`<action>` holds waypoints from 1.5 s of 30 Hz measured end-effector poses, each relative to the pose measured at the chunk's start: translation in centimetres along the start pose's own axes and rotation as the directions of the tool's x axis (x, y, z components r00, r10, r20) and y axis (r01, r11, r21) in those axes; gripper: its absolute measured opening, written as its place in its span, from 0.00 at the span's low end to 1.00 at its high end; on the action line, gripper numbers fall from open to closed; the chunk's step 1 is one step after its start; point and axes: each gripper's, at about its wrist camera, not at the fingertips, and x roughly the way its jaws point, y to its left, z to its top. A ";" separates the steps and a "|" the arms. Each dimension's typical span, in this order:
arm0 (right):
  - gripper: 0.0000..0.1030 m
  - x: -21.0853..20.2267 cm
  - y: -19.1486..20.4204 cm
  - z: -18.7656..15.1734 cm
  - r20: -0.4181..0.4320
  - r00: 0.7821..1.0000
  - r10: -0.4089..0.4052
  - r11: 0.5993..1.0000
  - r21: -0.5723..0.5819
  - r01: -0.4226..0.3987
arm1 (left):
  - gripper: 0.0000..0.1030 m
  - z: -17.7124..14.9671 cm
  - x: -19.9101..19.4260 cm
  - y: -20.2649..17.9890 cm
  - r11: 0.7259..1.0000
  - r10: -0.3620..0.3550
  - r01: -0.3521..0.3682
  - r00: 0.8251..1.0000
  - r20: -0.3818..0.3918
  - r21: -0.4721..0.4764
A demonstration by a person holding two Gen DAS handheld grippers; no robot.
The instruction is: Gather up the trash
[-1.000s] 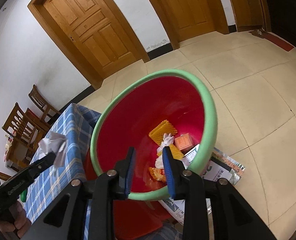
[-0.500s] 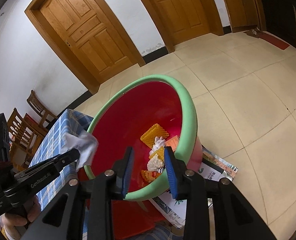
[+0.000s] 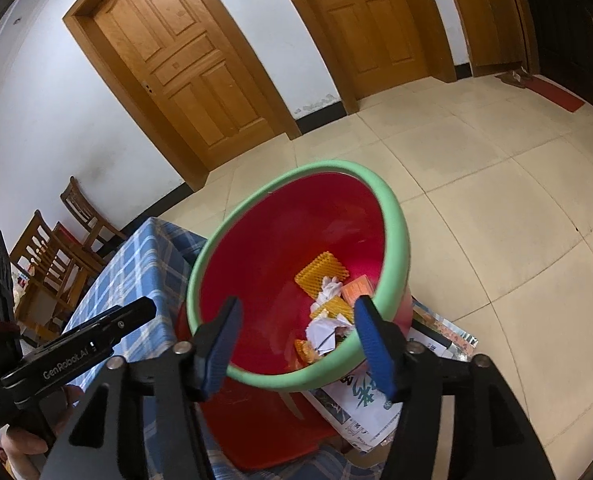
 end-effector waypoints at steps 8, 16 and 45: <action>0.83 -1.3 3.3 -0.9 -0.003 1.000 0.021 0.997 -0.075 -0.021 | 0.71 -1.9 -3.8 3.5 0.996 0.067 -0.064 0.997 0.042 -0.068; 0.89 -3.1 7.1 -2.3 0.003 0.998 0.065 0.988 -0.141 -0.063 | 0.74 -4.5 -8.0 7.6 0.974 0.157 -0.143 0.985 0.070 -0.175; 0.94 -7.6 16.3 -9.7 -0.012 0.985 0.173 0.927 -0.336 -0.167 | 0.74 -13.2 -18.5 14.2 0.869 0.384 -0.311 0.915 0.126 -0.385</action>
